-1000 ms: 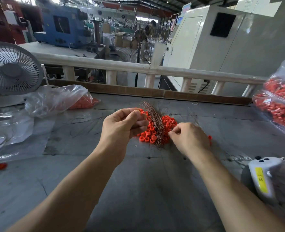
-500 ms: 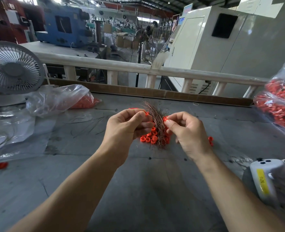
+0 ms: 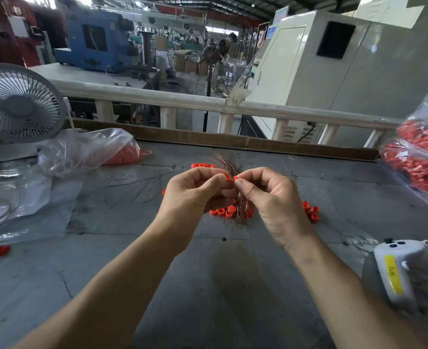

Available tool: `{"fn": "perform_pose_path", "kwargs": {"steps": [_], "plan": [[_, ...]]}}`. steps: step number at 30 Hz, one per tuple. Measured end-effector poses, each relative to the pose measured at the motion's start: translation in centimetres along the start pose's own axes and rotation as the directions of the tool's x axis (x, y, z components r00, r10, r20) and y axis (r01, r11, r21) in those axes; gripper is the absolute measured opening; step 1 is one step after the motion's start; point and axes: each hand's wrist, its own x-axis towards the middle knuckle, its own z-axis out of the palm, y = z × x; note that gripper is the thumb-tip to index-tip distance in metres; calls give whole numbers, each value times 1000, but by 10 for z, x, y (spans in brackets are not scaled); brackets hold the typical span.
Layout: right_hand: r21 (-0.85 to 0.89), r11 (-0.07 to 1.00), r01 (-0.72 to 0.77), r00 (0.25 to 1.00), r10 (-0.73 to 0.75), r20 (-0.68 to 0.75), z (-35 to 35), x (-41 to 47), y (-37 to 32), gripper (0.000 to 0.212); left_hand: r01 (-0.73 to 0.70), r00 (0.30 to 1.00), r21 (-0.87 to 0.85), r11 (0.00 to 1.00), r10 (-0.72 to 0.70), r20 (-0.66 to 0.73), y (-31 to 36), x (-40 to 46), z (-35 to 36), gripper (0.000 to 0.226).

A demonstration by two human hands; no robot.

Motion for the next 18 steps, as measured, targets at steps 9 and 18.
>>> {"fn": "perform_pose_path", "kwargs": {"steps": [9,18], "plan": [[-174,961,216,974,-224,-32,4,-3,-5,9,-117,993,156,981,118,3,1,-2,4,10],[-189,955,229,971,-237,-21,3,-3,-9,8,-193,981,268,944,194,23,1,-3,6,9]]}}
